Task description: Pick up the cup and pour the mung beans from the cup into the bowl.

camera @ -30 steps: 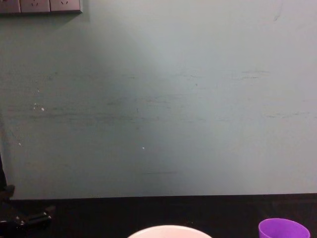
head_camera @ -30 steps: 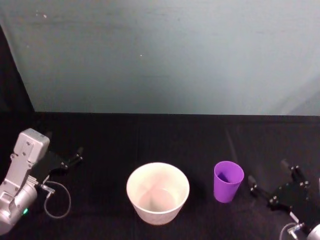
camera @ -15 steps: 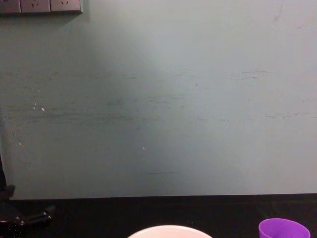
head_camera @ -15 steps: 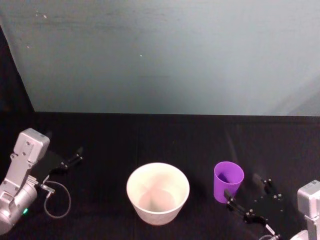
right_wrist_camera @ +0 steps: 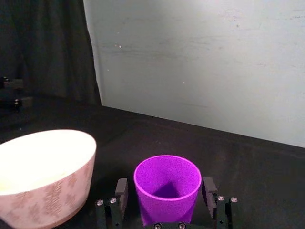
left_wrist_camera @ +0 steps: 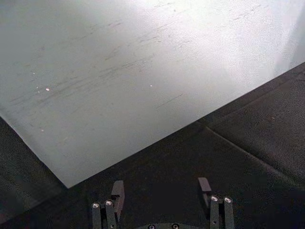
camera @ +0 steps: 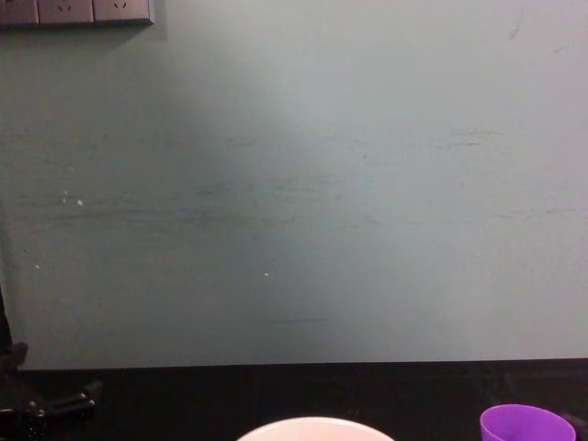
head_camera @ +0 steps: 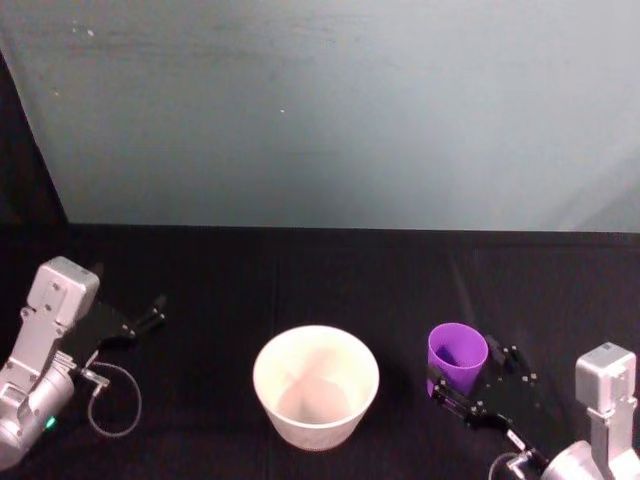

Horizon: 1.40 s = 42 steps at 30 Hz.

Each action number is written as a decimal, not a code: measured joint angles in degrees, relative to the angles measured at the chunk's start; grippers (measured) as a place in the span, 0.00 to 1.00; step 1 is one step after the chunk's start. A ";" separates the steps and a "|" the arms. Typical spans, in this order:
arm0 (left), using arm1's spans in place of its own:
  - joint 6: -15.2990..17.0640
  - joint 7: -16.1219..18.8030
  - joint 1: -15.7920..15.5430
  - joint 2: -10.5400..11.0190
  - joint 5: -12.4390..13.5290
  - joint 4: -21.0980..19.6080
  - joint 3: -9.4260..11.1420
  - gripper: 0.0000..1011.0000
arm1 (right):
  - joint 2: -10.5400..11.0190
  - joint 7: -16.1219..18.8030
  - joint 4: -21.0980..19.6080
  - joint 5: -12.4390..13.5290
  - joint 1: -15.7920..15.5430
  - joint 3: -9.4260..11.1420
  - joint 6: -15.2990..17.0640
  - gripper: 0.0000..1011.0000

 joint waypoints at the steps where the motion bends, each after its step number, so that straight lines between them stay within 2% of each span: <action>1: 0.00 0.00 0.00 0.00 0.00 0.00 0.00 0.99 | -0.21 0.22 0.34 0.08 0.27 0.06 0.00 0.99; 13: 0.00 0.00 0.00 0.00 0.00 0.00 0.00 0.99 | -3.24 3.40 4.51 0.93 3.83 1.08 1.61 0.99; 21: 0.00 0.00 0.00 0.00 0.00 0.00 0.00 0.99 | -4.36 4.64 5.56 0.62 4.62 1.42 2.43 0.99; 32: 0.00 0.00 0.00 0.00 0.00 0.00 0.00 0.99 | -5.08 4.95 5.55 -1.34 4.69 2.18 3.06 0.99; 42: 0.00 0.00 0.00 0.00 0.00 0.00 0.00 0.99 | -5.06 4.90 5.52 -1.23 4.69 2.16 3.06 0.99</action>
